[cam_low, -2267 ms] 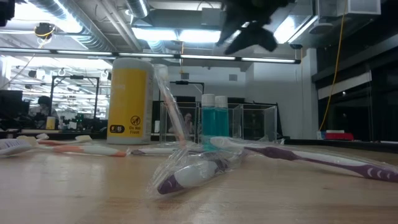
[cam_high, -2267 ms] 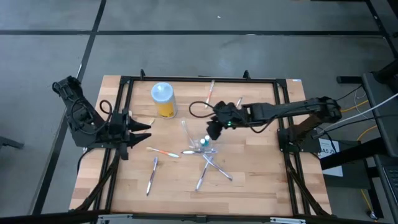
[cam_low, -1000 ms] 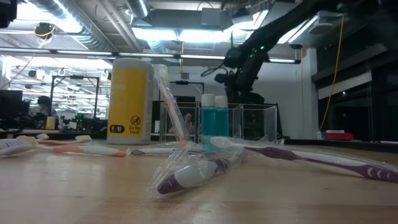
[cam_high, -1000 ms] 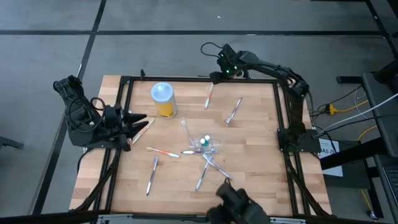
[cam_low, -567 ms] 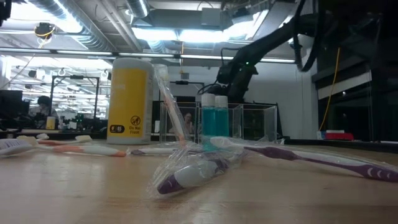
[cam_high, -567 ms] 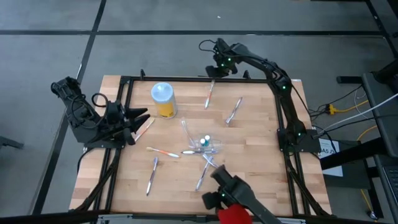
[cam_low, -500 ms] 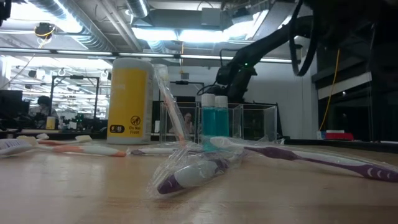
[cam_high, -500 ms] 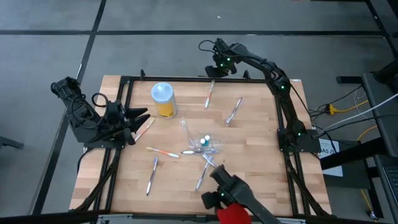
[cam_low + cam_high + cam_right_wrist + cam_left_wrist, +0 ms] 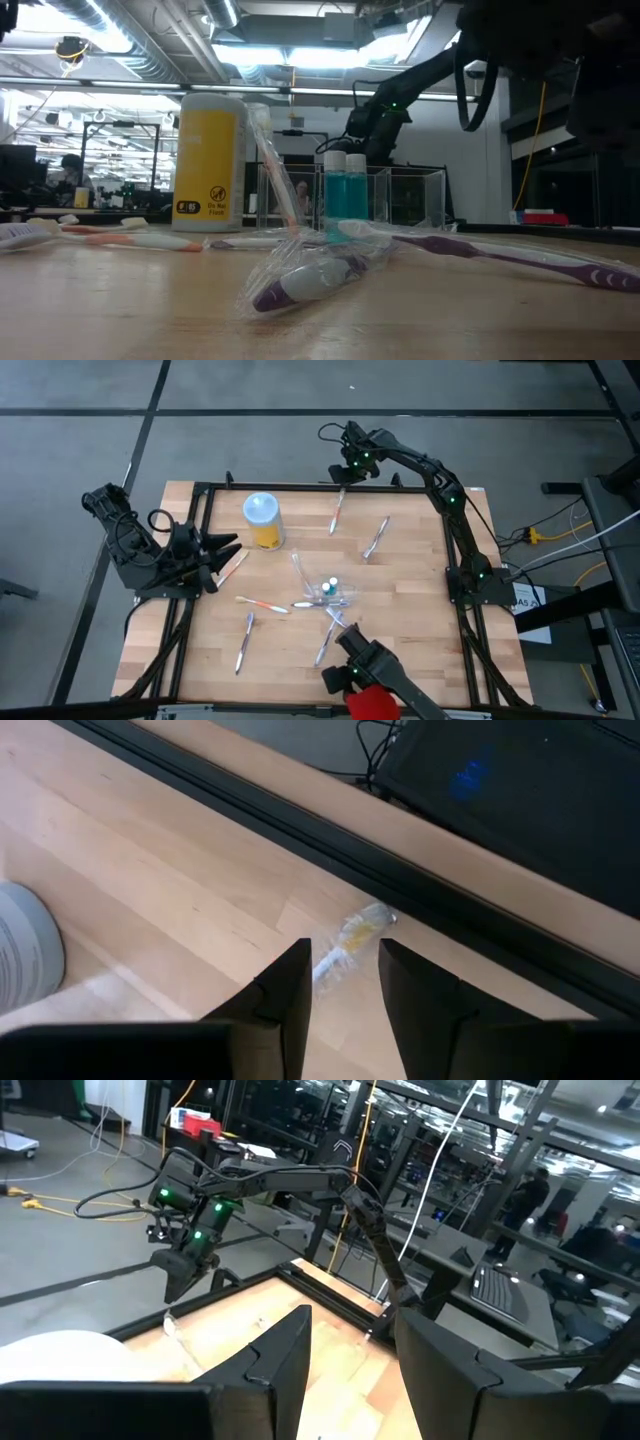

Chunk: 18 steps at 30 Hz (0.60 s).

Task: Pick & Place toothbrushing station
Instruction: Put the white and orange toothbrush into the left compartment of the transparent organizer

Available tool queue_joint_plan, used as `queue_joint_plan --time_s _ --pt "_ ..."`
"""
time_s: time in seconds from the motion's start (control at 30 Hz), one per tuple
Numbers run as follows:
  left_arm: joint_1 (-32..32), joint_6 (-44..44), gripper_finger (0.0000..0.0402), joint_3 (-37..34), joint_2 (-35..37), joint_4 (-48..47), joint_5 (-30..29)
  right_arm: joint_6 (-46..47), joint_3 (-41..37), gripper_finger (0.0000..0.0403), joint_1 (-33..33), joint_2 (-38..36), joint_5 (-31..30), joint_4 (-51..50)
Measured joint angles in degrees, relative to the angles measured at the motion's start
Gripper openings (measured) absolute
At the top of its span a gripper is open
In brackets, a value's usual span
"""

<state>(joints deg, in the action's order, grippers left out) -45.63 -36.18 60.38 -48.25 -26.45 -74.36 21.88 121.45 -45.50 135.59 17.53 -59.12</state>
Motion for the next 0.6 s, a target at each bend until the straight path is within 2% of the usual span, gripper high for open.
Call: queue_joint_plan --time_s 0.6 --pt "0.0 5.38 0.0143 0.0 0.0 4.01 0.06 1.83 -0.04 0.0121 0.29 2.35 -0.66 0.16"
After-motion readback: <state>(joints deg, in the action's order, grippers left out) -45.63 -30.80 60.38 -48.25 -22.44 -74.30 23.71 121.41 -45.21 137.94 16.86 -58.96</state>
